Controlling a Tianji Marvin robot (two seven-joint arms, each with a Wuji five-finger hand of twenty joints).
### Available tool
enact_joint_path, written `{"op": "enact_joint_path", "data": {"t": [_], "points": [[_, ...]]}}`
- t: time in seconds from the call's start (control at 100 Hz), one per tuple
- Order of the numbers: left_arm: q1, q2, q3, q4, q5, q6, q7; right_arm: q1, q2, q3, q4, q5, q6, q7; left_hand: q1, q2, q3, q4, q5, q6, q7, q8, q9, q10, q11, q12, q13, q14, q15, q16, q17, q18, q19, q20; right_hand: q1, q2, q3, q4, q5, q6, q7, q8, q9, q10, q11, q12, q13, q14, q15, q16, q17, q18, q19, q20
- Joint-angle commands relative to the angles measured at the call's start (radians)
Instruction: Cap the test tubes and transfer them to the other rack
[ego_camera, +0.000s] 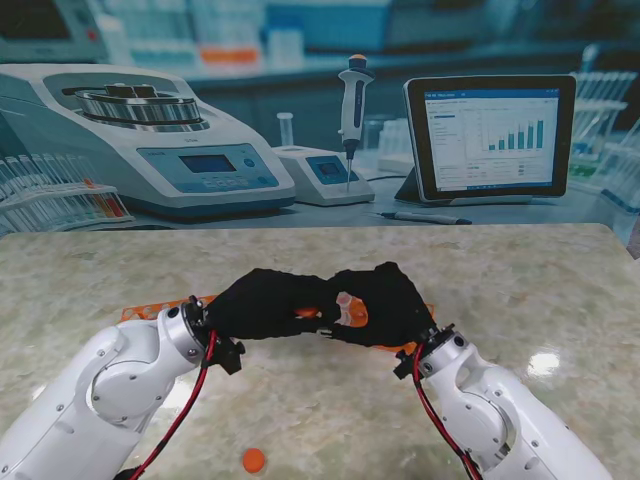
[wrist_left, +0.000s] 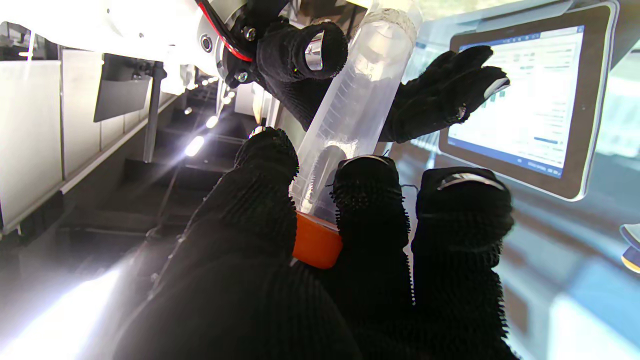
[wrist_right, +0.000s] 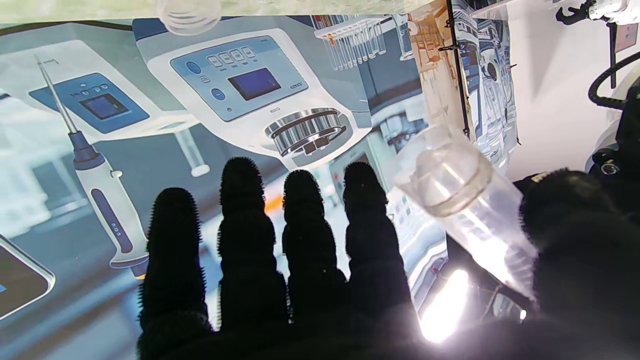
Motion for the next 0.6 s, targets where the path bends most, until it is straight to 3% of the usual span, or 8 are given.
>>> {"op": "enact_joint_path", "data": {"t": [0.0,0.59], "points": [[0.012,0.007,-0.007,-0.005,0.002,-0.003,-0.006,-0.005,0.005,0.011,-0.009,0.010,0.009,0.011,0.180,0.210,0.354,0.056,0.171,-0.095,0.393,0.185,0.109,-0.031,0.386,0.058,-0.025,-0.269,0.002,-0.006,0.012,0.007,-0.002,0.036,-0.025,0.034,0.046,0.010,-0.034,0.011,-0.017,-0.008,-0.025,0.004,-0.004,-0.009,-0.036,0.006,-0.036,-0.022,-0.024,0.017,-0.022,-0.026],[0.038,0.008,-0.048,0.021,0.019,0.000,0.000,0.015,0.013,0.046,-0.030,0.038,0.005,0.102,0.180,0.209,0.355,0.056,0.171,-0.095,0.392,0.186,0.109,-0.030,0.386,0.058,-0.024,-0.262,0.004,-0.002,0.011,0.010,-0.006,0.042,-0.030,0.035,0.055,0.007,-0.038,-0.001,-0.017,-0.012,-0.032,-0.002,-0.006,-0.008,-0.046,0.001,-0.039,-0.026,-0.033,0.016,-0.024,-0.031]]}}
